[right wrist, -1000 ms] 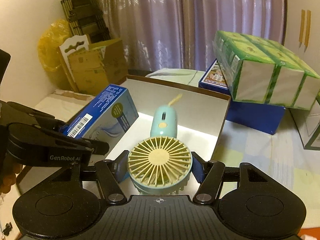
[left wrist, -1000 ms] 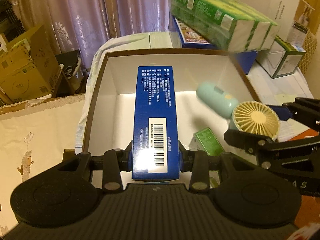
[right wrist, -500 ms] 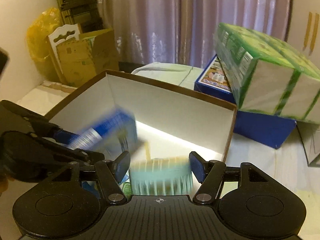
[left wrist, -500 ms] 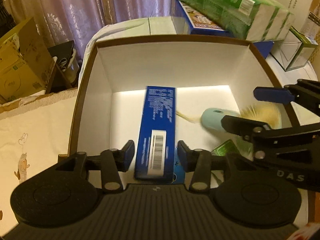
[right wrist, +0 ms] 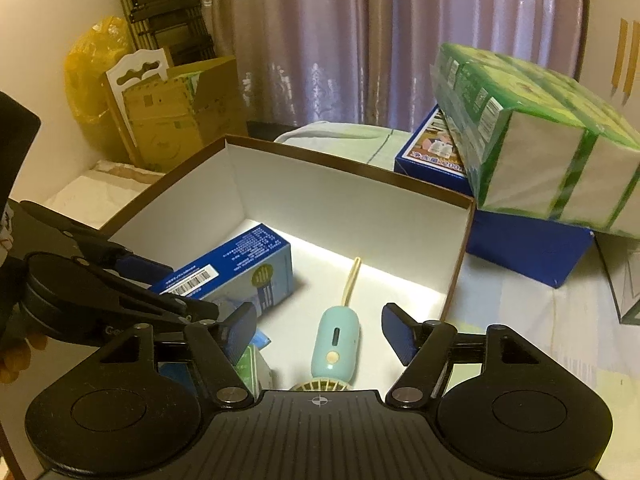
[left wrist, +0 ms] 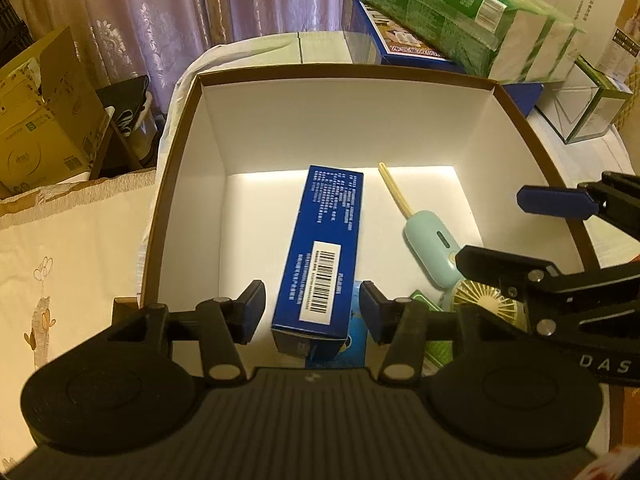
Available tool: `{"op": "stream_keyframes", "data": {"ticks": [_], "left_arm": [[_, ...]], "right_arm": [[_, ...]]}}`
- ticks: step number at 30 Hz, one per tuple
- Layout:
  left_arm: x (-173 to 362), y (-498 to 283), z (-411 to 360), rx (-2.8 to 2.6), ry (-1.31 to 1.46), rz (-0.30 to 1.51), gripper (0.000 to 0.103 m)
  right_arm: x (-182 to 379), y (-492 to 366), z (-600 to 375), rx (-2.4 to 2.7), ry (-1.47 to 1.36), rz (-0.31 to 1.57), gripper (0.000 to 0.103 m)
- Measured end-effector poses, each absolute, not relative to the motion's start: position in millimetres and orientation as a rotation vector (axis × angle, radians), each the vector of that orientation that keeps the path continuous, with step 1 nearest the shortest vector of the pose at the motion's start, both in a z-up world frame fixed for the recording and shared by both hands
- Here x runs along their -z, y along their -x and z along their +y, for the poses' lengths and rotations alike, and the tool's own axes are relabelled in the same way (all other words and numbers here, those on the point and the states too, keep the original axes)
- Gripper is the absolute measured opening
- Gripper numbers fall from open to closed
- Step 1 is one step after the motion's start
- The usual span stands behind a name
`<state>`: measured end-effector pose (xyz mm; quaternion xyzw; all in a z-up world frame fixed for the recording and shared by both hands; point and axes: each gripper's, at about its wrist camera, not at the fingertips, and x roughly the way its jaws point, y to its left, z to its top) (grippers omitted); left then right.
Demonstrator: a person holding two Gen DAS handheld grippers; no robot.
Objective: Organize rigid objects
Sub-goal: 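Open both tools to drop the blue box and fan into the shoebox, then move both open tools back from the shoebox to the mat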
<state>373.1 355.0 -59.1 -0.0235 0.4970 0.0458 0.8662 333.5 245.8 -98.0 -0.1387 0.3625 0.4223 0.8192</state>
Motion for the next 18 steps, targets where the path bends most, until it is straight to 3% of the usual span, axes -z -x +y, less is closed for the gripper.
{"op": "stream_keyframes", "data": {"ticks": [18], "left_arm": [[8,-322,338,-0.086,0.072,0.933,0.048]], "right_arm": [[65,-295,210,-0.914,0.197,0.737,0.067]]}}
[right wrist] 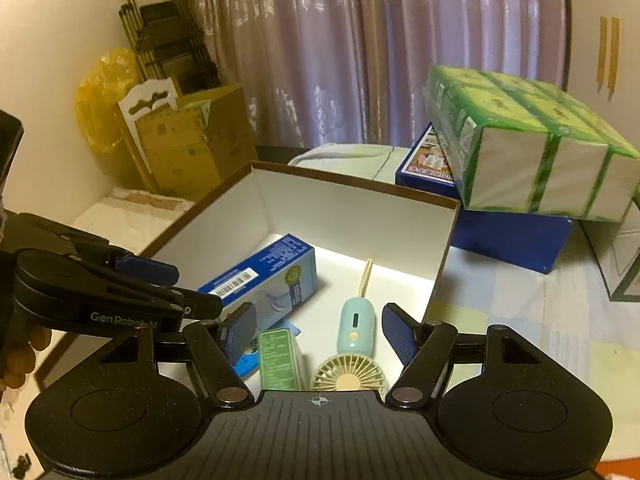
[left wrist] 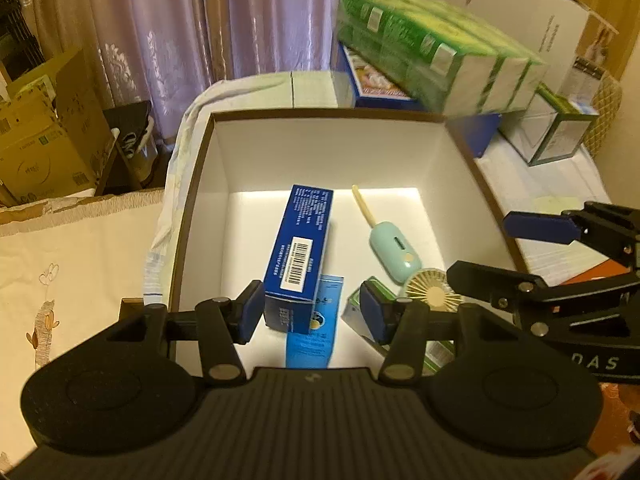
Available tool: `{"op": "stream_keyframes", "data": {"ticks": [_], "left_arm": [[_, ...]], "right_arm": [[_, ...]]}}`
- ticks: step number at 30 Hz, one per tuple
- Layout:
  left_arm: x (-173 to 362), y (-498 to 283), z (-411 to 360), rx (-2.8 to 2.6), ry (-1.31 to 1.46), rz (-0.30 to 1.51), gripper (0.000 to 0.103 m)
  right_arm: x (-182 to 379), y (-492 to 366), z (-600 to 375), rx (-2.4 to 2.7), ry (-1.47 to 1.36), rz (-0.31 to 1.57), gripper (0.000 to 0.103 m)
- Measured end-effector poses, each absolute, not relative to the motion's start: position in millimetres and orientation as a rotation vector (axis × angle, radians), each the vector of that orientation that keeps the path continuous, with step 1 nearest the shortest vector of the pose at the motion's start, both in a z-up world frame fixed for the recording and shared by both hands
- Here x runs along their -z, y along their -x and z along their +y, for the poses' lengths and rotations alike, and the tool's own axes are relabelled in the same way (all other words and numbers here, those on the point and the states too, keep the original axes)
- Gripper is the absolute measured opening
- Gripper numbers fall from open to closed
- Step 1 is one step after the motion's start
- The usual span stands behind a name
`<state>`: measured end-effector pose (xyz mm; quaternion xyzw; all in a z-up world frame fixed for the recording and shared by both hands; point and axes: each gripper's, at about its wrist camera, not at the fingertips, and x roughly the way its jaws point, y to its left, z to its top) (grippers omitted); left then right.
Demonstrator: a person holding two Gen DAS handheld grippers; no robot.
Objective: Organize rigid objects
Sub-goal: 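Move both open tools back from the shoebox to the mat, then grasp the white clip holder with the left tool while the right tool grasps the white pill bottle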
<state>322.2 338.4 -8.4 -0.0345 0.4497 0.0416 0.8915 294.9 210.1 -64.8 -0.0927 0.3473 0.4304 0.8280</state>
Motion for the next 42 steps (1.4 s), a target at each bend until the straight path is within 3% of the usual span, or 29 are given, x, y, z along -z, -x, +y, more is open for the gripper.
{"op": "stream_keyframes", "data": {"ticks": [20,42], "left_arm": [[-20,-211,279,-0.037,0.119,0.845,0.048],[4,-178,157,0.068,0.114,0.905,0.048]], "right_arm": [[42,-225,115,-0.877,0.076,0.744,0.067],[51,-192,-11,-0.809,0.068,0.809,0.067]]}}
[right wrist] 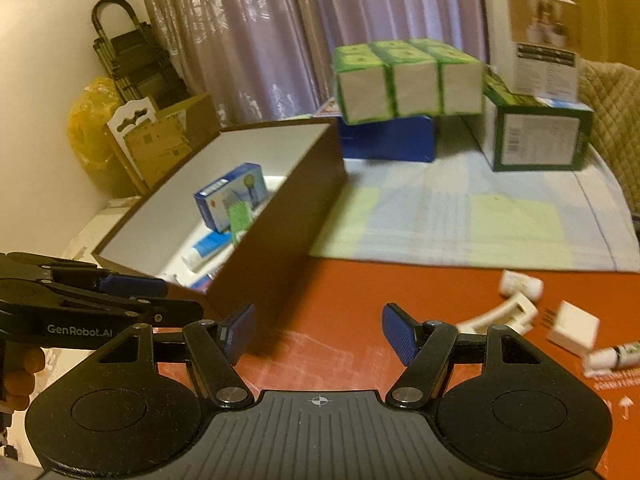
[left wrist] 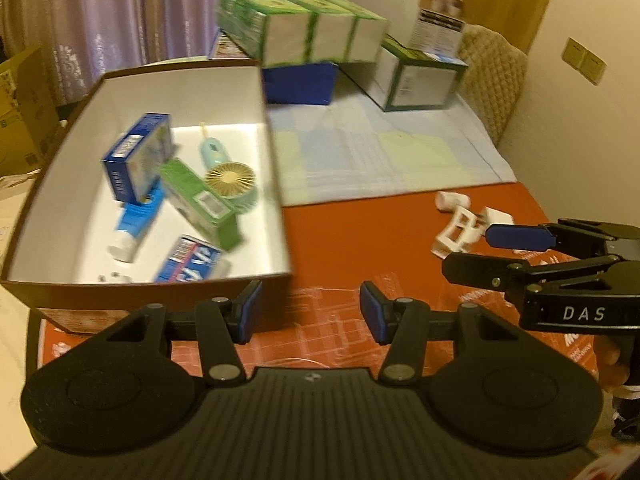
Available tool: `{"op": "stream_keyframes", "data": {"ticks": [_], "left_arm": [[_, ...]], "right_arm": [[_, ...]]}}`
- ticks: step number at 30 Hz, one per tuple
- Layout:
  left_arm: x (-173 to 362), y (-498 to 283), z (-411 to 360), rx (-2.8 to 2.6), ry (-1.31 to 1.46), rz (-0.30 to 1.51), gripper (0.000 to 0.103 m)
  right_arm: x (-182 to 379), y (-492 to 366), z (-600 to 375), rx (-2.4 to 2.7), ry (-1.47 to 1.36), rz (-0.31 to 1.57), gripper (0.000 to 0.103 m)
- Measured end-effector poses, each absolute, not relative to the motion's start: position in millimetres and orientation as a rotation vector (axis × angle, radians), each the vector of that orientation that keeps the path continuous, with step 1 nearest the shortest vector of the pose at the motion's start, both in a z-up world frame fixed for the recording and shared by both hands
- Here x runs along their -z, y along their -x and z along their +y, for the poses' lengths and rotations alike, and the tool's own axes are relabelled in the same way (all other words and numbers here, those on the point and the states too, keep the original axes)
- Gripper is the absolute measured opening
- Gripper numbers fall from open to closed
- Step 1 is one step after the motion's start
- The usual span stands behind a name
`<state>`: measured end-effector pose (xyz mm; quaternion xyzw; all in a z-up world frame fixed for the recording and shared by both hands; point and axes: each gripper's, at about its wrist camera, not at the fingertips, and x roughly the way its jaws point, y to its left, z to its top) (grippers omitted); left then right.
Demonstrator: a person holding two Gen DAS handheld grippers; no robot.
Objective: Organize rigid objects
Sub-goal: 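Grasp the white clip holder with the left tool while the right tool grasps the white pill bottle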
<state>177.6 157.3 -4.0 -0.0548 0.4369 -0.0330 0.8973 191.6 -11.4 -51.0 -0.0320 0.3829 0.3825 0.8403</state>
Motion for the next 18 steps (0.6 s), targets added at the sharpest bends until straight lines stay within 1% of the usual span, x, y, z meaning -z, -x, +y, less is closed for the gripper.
{"op": "stream_keyframes", "data": {"ticks": [7,18], "left_arm": [[10,-185,113,0.132,0.080,0.919,0.048],[22,-208,52,0.214,0.025,0.942,0.048]], "right_arm": [[56,-194,-56,-0.754,0.067,0.833,0.067],[62,-211,-127,-0.641,-0.022,0.879,0.067]]}}
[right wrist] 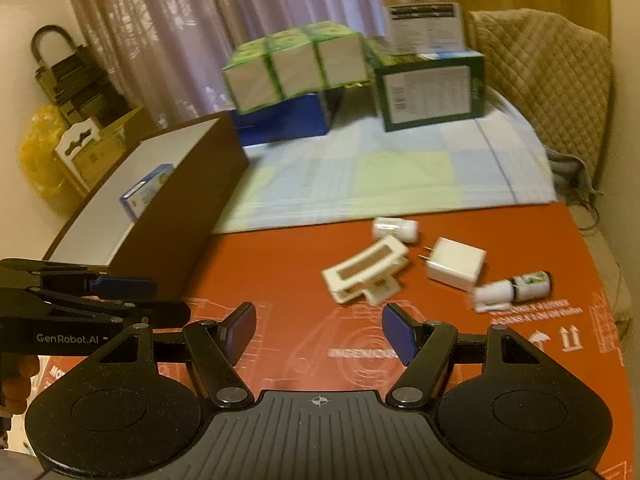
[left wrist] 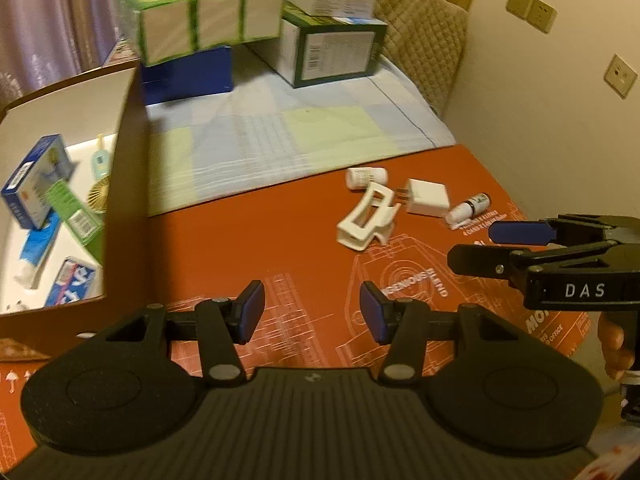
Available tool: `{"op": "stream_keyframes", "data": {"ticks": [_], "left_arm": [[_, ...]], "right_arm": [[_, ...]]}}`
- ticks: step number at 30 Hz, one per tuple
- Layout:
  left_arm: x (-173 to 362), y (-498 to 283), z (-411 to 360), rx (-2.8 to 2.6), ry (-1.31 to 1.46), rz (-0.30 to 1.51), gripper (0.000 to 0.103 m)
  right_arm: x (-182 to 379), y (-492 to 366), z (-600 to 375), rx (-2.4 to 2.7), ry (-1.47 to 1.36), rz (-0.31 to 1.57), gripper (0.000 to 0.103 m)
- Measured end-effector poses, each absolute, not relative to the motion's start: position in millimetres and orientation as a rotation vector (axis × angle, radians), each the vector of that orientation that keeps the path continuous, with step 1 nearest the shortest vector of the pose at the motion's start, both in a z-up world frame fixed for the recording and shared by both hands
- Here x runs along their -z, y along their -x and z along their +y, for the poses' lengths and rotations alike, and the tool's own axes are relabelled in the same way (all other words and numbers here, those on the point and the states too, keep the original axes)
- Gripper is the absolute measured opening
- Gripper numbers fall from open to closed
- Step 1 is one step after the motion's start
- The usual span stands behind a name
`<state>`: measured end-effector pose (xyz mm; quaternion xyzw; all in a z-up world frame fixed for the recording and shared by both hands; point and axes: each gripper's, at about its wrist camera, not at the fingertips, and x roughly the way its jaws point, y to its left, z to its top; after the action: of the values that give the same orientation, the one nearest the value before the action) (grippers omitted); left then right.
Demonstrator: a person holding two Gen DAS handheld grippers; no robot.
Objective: Organize rigid objects
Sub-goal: 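Grasp the white clip holder with the left tool while the right tool grasps the white pill bottle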
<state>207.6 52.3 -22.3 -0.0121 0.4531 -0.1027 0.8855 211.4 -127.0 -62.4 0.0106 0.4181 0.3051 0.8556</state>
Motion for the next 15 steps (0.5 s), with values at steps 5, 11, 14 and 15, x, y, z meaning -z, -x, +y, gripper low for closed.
{"op": "stream_keyframes", "data": {"ticks": [5,11,14,15], "left_arm": [[31,-217,31,0.247,-0.002,0.950,0.048],[45,-231,11,0.288,-0.029,0.956,0.050],[53,-241,2,0.318,-0.046,0.946,0.052],[55,-244,-1,0.328,-0.057,0.945,0.052]], "right_arm": [[67,-219,-148,-0.608,-0.053,0.897,0.067],[74,-227,-167,-0.559,-0.085,0.914,0.067],[79,-231,-176,-0.528,-0.092,0.923,0.067],[81,-233,-179,-0.517,-0.094,0.927,0.067]]}}
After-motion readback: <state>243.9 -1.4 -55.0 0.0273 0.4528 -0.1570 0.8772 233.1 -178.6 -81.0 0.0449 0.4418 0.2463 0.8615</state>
